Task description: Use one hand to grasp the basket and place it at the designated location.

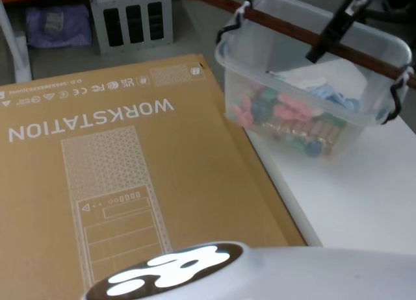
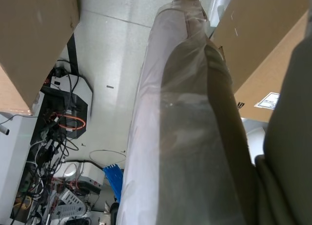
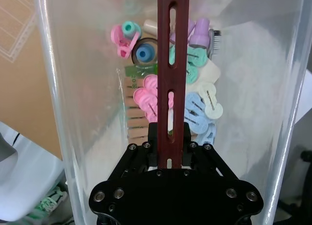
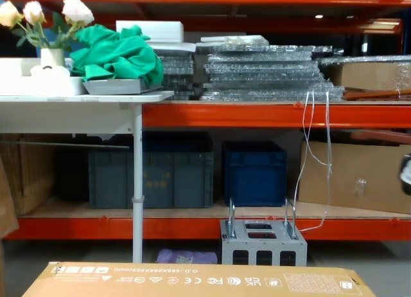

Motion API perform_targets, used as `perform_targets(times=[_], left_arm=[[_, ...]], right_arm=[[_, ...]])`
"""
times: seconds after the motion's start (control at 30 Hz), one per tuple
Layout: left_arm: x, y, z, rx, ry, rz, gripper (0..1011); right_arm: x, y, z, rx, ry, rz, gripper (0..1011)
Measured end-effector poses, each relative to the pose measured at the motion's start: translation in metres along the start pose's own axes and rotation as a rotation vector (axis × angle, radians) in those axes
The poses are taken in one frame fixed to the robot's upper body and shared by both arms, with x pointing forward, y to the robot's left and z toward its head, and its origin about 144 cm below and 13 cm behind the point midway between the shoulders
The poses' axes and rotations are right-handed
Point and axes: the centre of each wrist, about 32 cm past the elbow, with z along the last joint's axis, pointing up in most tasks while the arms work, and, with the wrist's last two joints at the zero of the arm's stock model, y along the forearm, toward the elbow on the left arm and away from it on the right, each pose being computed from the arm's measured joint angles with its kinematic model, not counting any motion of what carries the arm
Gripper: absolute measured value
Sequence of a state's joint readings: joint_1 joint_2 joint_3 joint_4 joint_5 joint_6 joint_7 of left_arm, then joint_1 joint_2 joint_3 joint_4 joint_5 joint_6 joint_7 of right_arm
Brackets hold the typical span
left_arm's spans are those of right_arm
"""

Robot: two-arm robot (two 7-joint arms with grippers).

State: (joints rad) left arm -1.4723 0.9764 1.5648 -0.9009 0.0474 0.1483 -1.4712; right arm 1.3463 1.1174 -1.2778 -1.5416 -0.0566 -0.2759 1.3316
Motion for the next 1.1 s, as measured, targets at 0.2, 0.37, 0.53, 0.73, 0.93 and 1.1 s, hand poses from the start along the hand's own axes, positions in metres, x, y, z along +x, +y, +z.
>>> perform_targets(times=[0.2,0.37,0.53,0.73,0.93,1.1], left_arm=[[0.000,0.000,0.000,0.000,-0.001,0.000,0],[0.000,0.000,0.000,0.000,-0.001,0.000,0],[0.000,0.000,0.000,0.000,-0.001,0.000,0],[0.000,0.000,0.000,0.000,0.000,0.000,0],[0.000,0.000,0.000,0.000,0.000,0.000,0],[0.000,0.000,0.000,0.000,-0.001,0.000,0]], right_arm=[[-0.021,0.009,-0.018,0.001,0.080,0.009,233],[-0.039,0.012,-0.030,-0.009,0.151,0.005,234],[-0.056,0.013,-0.038,-0.026,0.221,-0.006,233],[-0.076,0.009,-0.042,-0.072,0.325,-0.025,233],[-0.089,0.008,-0.040,-0.104,0.405,-0.035,233],[-0.099,0.006,-0.037,-0.130,0.474,-0.043,233]])
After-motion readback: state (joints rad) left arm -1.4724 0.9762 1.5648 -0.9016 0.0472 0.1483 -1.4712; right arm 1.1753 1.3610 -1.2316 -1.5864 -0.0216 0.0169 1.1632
